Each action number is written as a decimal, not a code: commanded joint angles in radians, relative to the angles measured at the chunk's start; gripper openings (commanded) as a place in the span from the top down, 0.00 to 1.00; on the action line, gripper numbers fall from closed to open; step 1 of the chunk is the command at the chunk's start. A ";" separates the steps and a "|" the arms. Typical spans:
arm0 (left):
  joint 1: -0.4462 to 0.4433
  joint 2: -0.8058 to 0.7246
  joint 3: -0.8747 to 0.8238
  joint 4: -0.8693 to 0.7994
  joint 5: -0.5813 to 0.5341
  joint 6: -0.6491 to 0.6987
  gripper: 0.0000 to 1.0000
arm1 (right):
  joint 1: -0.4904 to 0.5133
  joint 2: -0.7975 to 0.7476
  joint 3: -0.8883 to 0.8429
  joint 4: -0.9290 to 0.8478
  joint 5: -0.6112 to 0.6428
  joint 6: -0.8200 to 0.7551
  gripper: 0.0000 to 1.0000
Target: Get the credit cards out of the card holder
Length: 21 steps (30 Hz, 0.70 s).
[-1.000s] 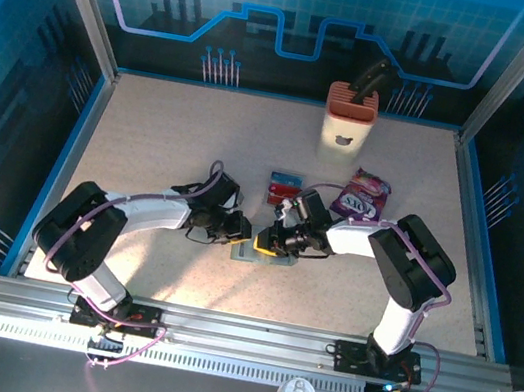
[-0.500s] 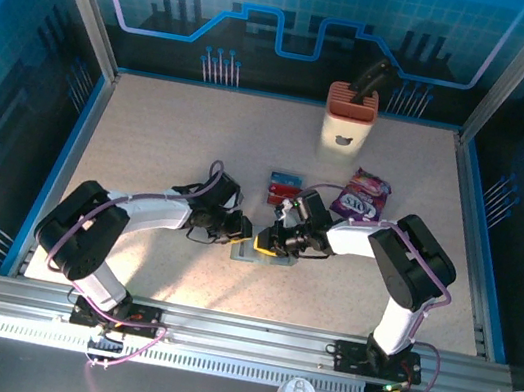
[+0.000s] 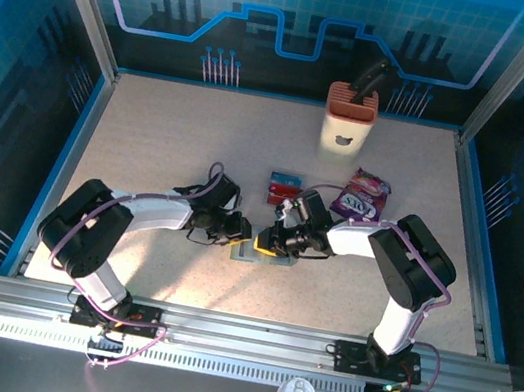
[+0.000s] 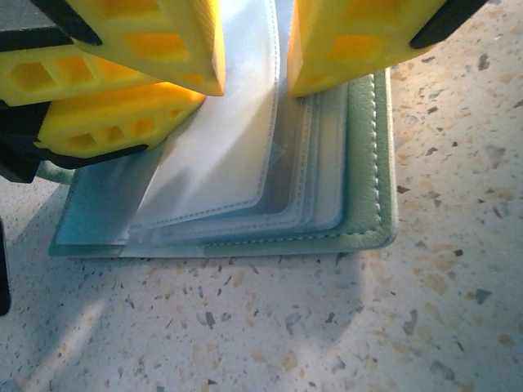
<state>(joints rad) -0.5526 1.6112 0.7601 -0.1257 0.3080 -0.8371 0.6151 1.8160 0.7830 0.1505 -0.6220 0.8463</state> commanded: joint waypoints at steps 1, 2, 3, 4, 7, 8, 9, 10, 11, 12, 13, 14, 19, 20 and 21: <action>-0.004 0.023 -0.019 0.015 0.020 -0.013 0.75 | -0.008 0.020 -0.032 -0.051 0.020 0.008 0.81; -0.003 0.022 -0.022 0.022 0.023 -0.014 0.75 | -0.007 0.022 -0.034 -0.049 0.018 0.008 0.80; -0.003 0.021 -0.021 0.027 0.026 -0.016 0.76 | -0.007 0.023 -0.036 -0.046 0.016 0.007 0.81; -0.004 0.021 -0.022 0.033 0.028 -0.017 0.76 | -0.007 0.023 -0.037 -0.042 0.016 0.008 0.81; -0.004 0.022 -0.018 0.043 0.033 -0.018 0.78 | -0.008 0.020 -0.039 -0.040 0.016 0.009 0.81; -0.003 0.026 -0.018 0.046 0.034 -0.018 0.79 | -0.007 0.019 -0.039 -0.040 0.015 0.008 0.81; -0.004 0.029 -0.015 0.050 0.037 -0.021 0.79 | -0.006 0.019 -0.039 -0.039 0.016 0.009 0.80; -0.004 0.031 -0.016 0.054 0.040 -0.022 0.80 | -0.007 0.019 -0.040 -0.039 0.015 0.009 0.81; -0.004 0.033 -0.015 0.056 0.042 -0.024 0.80 | -0.007 0.019 -0.039 -0.040 0.015 0.008 0.81; -0.003 0.034 -0.016 0.059 0.045 -0.024 0.80 | -0.006 0.019 -0.040 -0.039 0.016 0.011 0.81; -0.004 0.033 -0.016 0.059 0.045 -0.024 0.80 | -0.006 0.019 -0.042 -0.037 0.016 0.010 0.80; -0.004 0.033 -0.016 0.060 0.045 -0.023 0.81 | -0.006 0.019 -0.040 -0.037 0.016 0.010 0.80; -0.003 0.024 -0.016 0.062 0.045 -0.025 0.84 | -0.006 0.016 -0.040 -0.037 0.013 0.010 0.80; -0.004 0.021 -0.018 0.065 0.045 -0.026 0.84 | -0.006 0.016 -0.039 -0.037 0.014 0.011 0.81; -0.004 0.015 -0.019 0.067 0.044 -0.028 0.85 | -0.006 0.015 -0.040 -0.037 0.014 0.010 0.81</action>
<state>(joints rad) -0.5526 1.6299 0.7555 -0.0708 0.3309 -0.8459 0.6140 1.8156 0.7719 0.1749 -0.6300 0.8497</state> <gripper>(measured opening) 0.158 0.194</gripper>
